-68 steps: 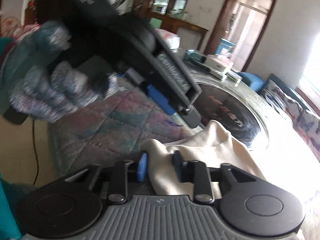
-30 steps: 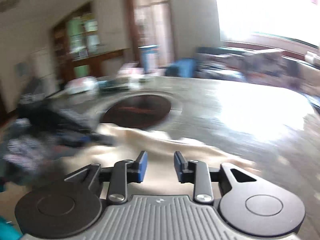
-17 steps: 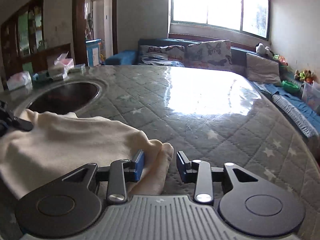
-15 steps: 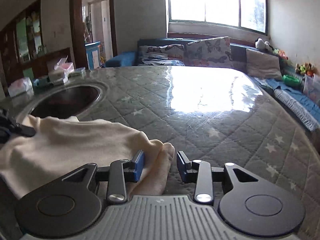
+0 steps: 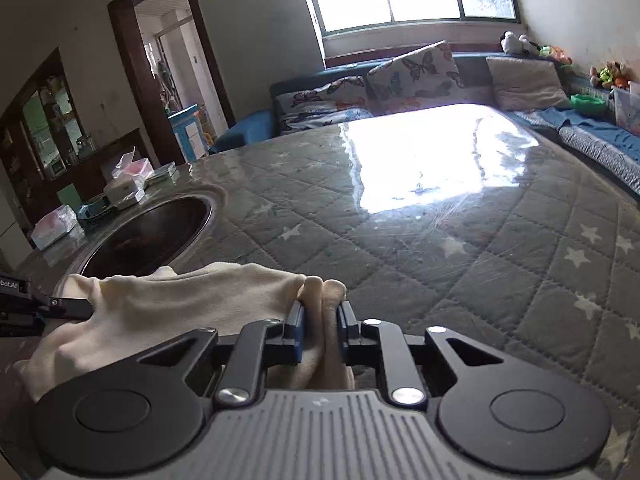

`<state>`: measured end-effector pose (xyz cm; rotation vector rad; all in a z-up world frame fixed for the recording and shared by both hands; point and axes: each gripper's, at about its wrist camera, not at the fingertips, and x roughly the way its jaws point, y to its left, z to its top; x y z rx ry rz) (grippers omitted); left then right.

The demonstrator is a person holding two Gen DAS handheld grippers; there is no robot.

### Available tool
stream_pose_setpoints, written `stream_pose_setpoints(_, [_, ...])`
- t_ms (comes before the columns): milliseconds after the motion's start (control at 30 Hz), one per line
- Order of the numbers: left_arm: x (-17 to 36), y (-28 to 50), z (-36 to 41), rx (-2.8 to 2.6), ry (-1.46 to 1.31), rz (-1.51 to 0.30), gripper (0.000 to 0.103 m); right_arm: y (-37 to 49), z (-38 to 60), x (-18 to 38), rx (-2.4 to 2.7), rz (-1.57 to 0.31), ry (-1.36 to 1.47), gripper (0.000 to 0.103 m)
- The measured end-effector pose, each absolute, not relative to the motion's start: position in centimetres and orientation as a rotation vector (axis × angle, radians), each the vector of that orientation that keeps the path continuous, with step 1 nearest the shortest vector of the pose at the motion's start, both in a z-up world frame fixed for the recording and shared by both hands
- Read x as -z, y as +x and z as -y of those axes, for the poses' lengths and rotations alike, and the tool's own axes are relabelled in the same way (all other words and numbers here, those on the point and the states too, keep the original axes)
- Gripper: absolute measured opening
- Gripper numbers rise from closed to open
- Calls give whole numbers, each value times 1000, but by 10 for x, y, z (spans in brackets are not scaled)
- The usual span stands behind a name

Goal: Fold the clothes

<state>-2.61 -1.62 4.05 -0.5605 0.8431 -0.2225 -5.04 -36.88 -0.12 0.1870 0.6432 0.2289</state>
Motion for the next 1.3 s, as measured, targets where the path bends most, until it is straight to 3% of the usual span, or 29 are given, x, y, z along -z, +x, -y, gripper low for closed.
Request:
stream_pose_setpoints(433, [-74, 33, 108, 395, -418, -794, 14, -43, 420, -50, -69, -489, 102, 13])
stream_pose_setpoints(767, [-64, 84, 185, 474, -290, -801, 15, -4, 477, -48, 94, -494, 88, 13])
stream_pose_setpoints(967, [-39, 97, 187, 401, -225, -856, 21, 21, 498, -11, 179, -606, 67, 14])
stream_pose_setpoints(1300, [-59, 91, 197, 423, -188, -782, 20, 33, 471, -25, 34, -550, 106, 16])
